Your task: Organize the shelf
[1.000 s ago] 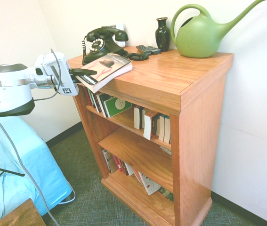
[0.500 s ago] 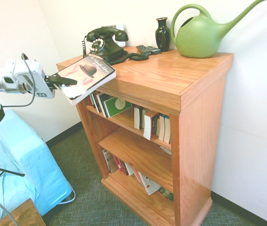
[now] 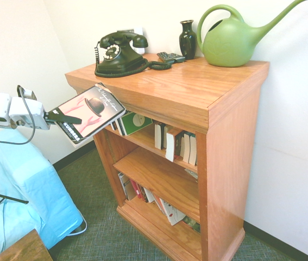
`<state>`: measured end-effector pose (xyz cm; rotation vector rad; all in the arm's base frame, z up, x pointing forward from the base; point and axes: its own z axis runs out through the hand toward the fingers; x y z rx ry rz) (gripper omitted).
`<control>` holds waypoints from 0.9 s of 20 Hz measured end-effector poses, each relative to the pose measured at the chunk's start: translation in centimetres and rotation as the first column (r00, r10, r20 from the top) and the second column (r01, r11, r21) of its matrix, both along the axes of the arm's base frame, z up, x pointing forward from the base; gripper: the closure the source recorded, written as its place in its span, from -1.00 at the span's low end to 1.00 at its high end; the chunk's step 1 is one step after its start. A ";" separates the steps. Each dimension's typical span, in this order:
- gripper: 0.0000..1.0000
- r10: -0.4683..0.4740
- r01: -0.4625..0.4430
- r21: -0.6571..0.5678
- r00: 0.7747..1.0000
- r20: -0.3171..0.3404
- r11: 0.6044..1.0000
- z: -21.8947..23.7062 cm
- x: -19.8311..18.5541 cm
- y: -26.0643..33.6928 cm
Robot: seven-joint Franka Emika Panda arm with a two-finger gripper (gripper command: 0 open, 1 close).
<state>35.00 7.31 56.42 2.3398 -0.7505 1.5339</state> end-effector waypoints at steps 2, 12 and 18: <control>1.00 0.015 -0.014 0.019 0.999 -0.036 1.000 -2.1 0.5 0.3; 1.00 0.064 -0.041 0.120 0.980 -0.189 0.992 -10.7 5.5 1.6; 1.00 0.126 -0.077 0.227 0.970 -0.208 0.971 -12.5 10.3 2.5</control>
